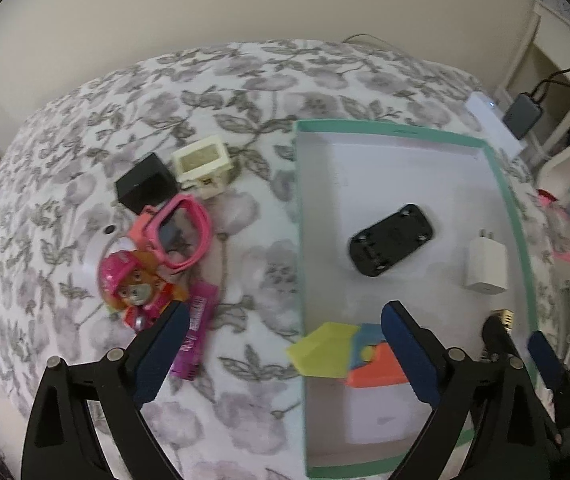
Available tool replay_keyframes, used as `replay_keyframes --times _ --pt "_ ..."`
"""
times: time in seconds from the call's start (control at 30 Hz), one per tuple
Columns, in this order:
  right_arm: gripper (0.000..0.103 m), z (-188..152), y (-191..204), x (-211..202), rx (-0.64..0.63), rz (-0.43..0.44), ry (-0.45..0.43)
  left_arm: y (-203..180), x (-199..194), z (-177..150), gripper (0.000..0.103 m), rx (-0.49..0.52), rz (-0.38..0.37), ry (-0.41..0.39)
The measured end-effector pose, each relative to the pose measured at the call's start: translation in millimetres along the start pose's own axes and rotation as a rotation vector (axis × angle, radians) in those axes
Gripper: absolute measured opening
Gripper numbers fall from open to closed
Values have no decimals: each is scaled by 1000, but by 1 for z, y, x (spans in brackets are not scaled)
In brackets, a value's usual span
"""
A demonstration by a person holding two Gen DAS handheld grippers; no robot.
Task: Organize rigid objects
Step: 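Carry the toy knife and gold bar into the tray and release them, then withdraw both tools from the tray toward the remaining pile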
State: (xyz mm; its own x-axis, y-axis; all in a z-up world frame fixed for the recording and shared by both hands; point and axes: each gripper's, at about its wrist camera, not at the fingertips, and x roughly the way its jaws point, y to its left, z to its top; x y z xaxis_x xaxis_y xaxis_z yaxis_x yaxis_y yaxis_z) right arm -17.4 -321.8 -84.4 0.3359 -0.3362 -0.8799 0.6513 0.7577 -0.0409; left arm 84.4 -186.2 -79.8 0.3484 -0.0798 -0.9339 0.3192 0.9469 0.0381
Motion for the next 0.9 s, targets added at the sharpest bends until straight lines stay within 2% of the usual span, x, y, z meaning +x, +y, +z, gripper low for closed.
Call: replay_keyframes --times 0.33,0.5,0.9 --pt "87 -3 3 6 5 46 14 12 0 1 97 -38 64 -13" --pt "103 -4 5 7 -1 53 12 14 0 2 97 -44 78 -16" --pt "103 -5 11 7 -19 87 6 21 -3 4 97 -69 93 -27"
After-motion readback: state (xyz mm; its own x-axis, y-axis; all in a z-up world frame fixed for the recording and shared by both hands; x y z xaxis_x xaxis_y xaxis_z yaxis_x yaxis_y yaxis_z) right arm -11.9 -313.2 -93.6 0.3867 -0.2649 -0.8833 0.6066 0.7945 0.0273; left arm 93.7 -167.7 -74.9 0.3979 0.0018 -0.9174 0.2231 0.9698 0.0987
